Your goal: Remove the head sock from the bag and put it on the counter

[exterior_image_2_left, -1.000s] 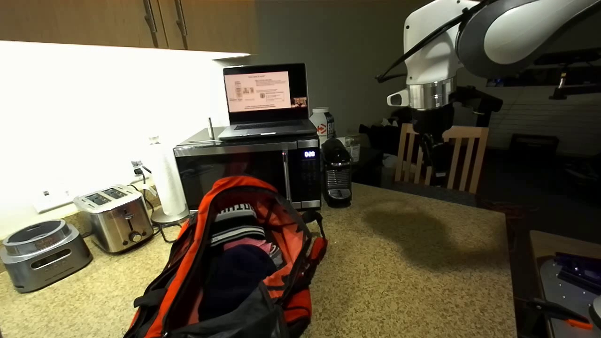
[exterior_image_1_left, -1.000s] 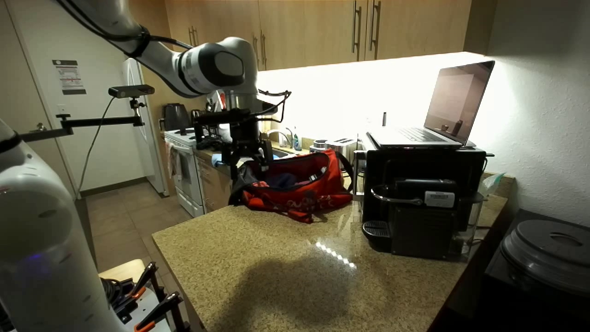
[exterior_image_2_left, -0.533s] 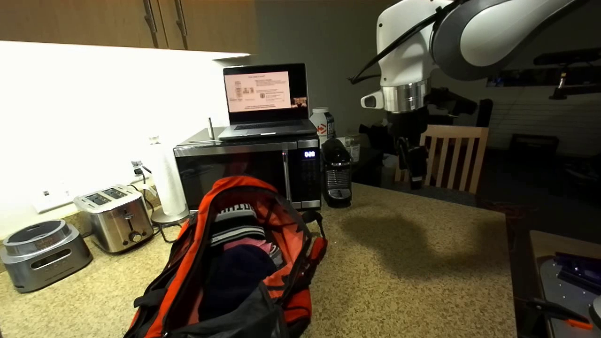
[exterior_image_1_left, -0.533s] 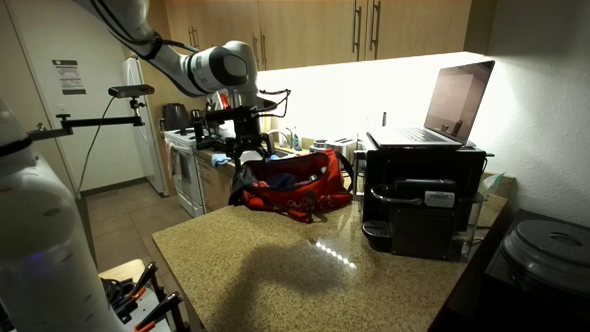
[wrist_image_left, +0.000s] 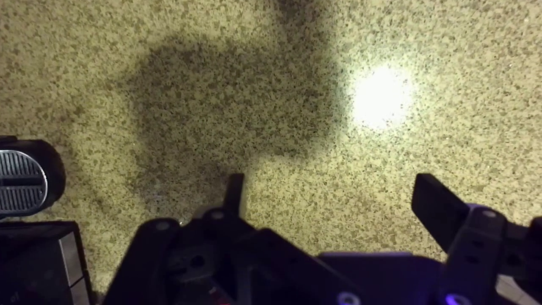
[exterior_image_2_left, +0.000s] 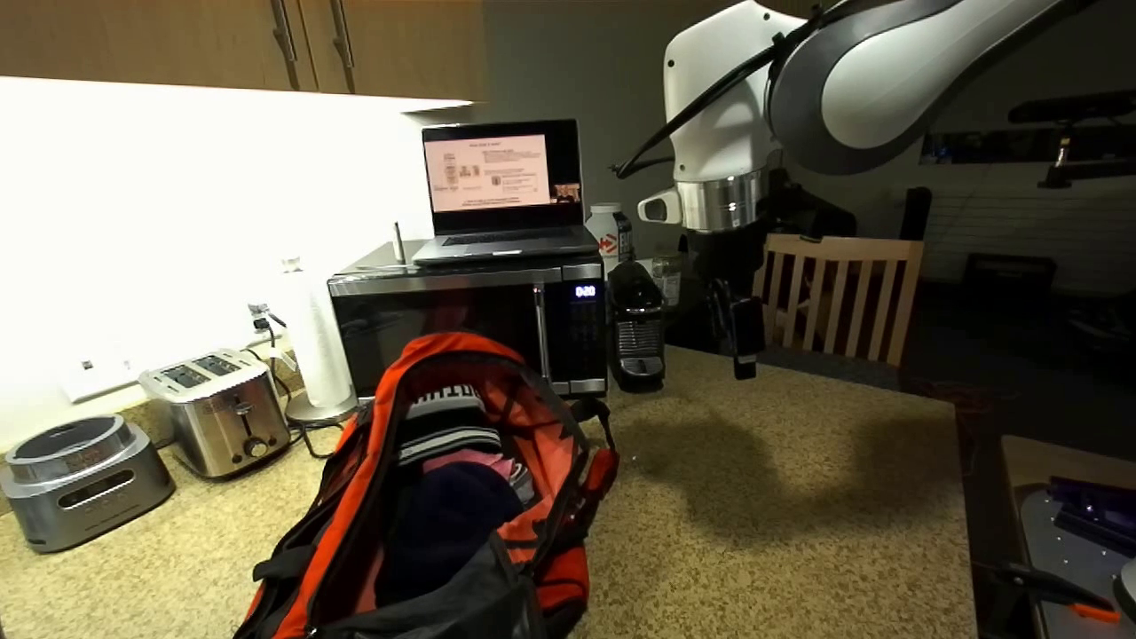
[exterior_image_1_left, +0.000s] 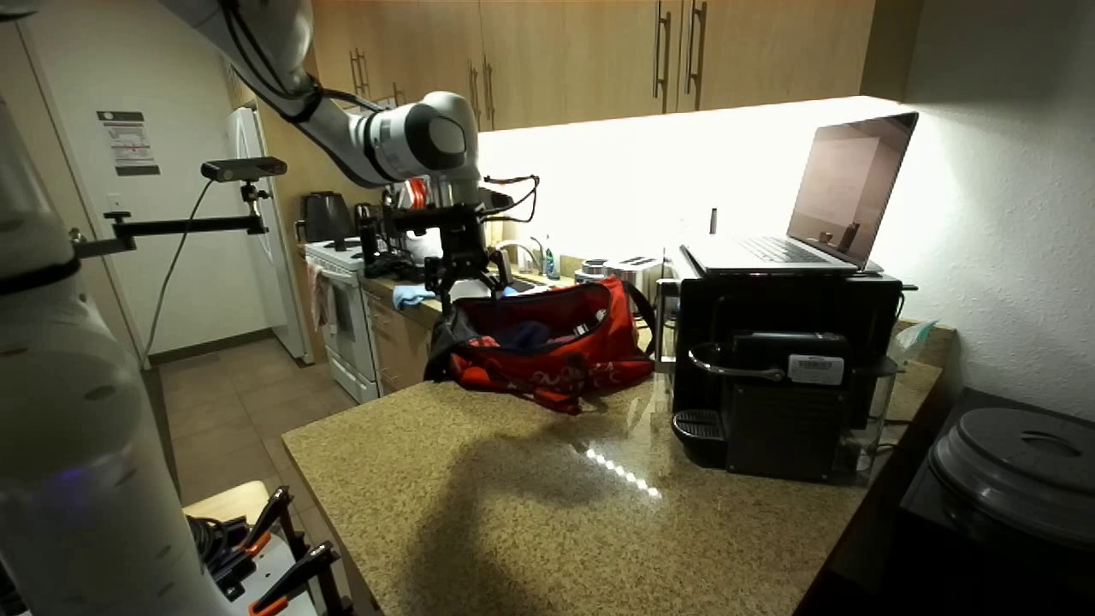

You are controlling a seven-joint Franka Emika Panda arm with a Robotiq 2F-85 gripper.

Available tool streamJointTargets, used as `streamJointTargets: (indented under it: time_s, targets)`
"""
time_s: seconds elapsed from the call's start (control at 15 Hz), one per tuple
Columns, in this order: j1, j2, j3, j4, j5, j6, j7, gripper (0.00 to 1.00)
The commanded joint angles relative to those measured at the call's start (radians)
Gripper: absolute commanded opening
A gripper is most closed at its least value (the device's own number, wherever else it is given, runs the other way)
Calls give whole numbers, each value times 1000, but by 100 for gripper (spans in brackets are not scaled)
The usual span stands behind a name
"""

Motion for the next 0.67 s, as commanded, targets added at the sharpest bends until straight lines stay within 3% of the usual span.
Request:
streamJointTargets:
  time_s: [0.0,0.6]
  targets:
    - [11,47,20,32,-8,36,-27,100]
    - [40,141,55,121,-16,113,-19,100]
